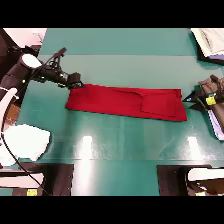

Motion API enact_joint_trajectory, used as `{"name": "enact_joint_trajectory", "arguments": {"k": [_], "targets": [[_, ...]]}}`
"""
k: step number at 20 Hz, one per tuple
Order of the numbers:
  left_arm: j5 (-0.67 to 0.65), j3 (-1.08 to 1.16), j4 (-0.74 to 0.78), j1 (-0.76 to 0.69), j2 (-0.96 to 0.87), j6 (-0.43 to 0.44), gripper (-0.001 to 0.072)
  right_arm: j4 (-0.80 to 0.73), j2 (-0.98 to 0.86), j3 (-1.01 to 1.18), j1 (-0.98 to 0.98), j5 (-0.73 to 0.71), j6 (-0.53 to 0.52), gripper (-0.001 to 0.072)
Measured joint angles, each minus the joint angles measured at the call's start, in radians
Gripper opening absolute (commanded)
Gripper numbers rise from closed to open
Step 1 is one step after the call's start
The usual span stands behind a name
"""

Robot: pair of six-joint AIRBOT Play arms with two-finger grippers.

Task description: Fold the shirts.

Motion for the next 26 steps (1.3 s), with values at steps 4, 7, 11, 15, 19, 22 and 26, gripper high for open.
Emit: {"name": "enact_joint_trajectory", "arguments": {"k": [4, 7, 11, 15, 19, 22, 26], "targets": [[0.027, 0.0, 0.0, -0.078, 0.0, 0.0, 0.0024, 0.086, -0.058, -0.035, -0.003, -0.007, -0.055, 0.0571], [0.054, 0.0, 0.0, -0.126, 0.0, -0.013, 0.0023, 0.126, -0.078, -0.043, 0.029, -0.039, -0.092, 0.0405], [0.111, 0.001, 0.002, -0.185, -0.006, -0.029, 0.0023, 0.142, -0.089, -0.033, 0.088, -0.082, -0.127, 0.005], [0.168, 0.005, 0.002, -0.241, -0.051, -0.049, 0.0023, 0.163, -0.072, 0.022, 0.137, -0.045, -0.145, 0.0018], [0.207, 0.06, -0.011, -0.29, -0.147, -0.055, 0.0023, 0.172, 0.003, 0.127, 0.204, 0.025, -0.095, 0.0017], [0.218, 0.161, -0.021, -0.325, -0.249, -0.058, 0.0023, 0.174, 0.063, 0.241, 0.279, 0.064, -0.011, 0.0016], [0.219, 0.306, -0.035, -0.368, -0.384, -0.064, 0.0023, 0.176, 0.1, 0.418, 0.408, 0.105, 0.09, 0.0016]]}}
